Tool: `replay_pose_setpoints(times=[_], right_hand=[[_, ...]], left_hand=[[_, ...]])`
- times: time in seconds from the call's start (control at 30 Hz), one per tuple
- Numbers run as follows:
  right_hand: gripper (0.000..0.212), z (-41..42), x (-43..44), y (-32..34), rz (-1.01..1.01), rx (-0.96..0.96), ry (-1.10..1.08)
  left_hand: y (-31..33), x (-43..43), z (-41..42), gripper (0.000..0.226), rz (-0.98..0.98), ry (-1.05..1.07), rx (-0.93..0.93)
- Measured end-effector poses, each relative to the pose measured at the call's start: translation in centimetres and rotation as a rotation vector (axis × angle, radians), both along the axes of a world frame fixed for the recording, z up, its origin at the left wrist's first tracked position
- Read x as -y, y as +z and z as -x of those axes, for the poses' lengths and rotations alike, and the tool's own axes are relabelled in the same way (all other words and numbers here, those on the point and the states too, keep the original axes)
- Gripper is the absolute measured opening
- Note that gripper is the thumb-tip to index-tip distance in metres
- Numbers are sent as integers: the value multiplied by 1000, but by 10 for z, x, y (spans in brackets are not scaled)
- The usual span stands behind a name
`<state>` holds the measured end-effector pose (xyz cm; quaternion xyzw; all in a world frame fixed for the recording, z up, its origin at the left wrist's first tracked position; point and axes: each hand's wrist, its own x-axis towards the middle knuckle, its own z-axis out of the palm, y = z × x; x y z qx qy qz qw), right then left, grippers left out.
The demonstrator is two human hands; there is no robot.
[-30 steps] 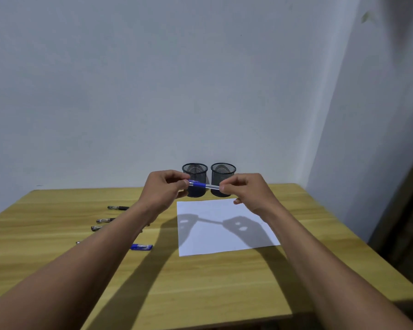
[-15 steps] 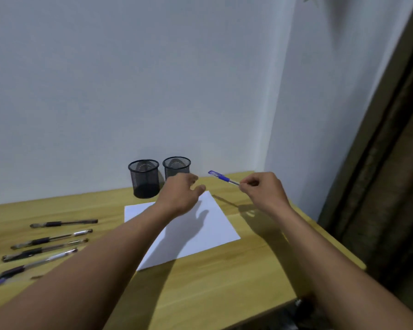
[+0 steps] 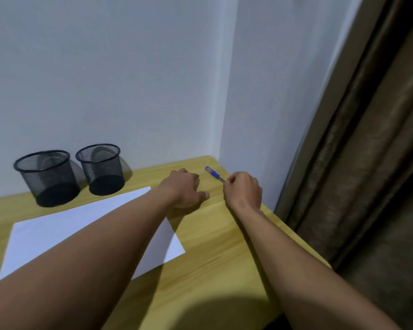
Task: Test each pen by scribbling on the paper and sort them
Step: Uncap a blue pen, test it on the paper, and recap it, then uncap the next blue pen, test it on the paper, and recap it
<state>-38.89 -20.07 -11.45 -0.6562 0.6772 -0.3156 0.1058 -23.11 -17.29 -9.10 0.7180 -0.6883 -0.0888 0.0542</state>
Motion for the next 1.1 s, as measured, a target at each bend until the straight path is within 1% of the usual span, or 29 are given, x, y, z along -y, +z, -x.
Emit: replay_pose_setpoints(times=[0.1, 0.27, 0.43, 0.53, 0.63, 0.73, 0.87, 0.97, 1.1], right_hand=[[19, 2, 7, -6, -33, 15, 21], [19, 4, 7, -7, -44, 28, 58], [21, 7, 4, -4, -59, 19, 81], [26, 10, 2, -1, -73, 30, 104], [38, 12, -6, 5, -77, 27, 136], [38, 11, -18, 19, -42, 14, 188], [37, -5, -42, 42, -2, -25, 344], [37, -28, -70, 60, -5, -132, 514], [39, -72, -117, 79, -3, -204, 710]], left_hand=[[-3, 6, 2, 73, -38, 28, 25], [-6, 6, 0, 81, -18, 37, 78], [-5, 6, 1, 81, -34, 28, 85], [-4, 3, 0, 79, -26, 18, 60], [0, -5, -6, 85, 1, 15, -2], [9, -23, -16, 86, 54, 22, -55], [26, -65, -36, 71, 135, 32, -115], [34, -112, -57, 64, 209, 61, -97], [40, -186, -93, 58, 294, 146, -86]])
